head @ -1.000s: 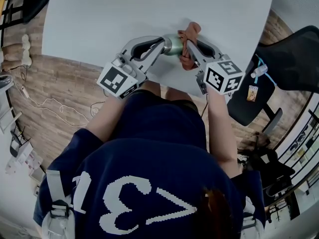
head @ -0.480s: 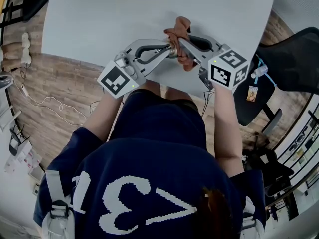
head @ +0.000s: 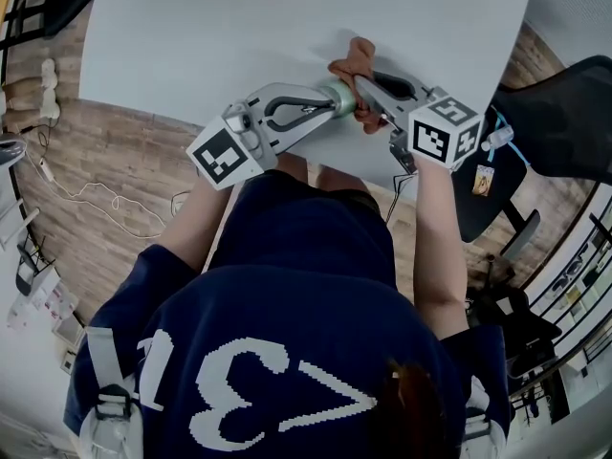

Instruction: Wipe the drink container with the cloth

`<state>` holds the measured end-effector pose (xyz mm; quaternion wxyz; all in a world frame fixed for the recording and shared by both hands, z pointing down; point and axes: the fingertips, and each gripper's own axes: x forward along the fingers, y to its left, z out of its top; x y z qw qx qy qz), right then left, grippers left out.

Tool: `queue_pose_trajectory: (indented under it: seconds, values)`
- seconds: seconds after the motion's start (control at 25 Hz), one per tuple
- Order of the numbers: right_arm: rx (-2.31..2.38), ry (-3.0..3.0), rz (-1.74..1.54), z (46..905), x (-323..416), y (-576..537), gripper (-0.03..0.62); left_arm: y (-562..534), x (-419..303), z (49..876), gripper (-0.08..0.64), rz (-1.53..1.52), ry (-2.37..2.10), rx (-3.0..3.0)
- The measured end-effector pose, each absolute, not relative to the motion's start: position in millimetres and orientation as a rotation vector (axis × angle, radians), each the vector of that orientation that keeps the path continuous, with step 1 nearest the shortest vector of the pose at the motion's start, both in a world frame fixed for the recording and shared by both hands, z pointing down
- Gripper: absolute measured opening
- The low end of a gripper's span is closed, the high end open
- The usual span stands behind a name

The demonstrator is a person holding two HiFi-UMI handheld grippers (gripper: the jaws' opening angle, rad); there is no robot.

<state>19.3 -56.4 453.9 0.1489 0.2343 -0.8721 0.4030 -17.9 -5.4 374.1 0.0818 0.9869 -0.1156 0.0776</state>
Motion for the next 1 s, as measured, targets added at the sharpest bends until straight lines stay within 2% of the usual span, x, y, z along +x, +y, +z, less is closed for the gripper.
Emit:
queue_pose_trajectory:
  seconds: [0.24,0.52,0.8,1.0]
  values:
    - [0.397,-2.651,1.059,398.5,-22.7,-43.4,0.058,-2.3,-16.5,375.6,0.026,0.248,-0.321,2.937]
    - [0.508,-2.522,1.069,440.5,1.5,-50.4,0.058,1.0,-25.0,374.3,0.026,0.253,-0.321,2.944]
    - [0.597,-2.43,1.144,472.1,29.2,-44.9,0.058,-8.7,-37.3,379.6,0.028,0.211,-0.549,2.834]
    - [0.592,-2.41,1.176,475.6,30.3,-44.8,0.058,7.5,-23.5,376.5,0.026,0.218,-0.349,2.899]
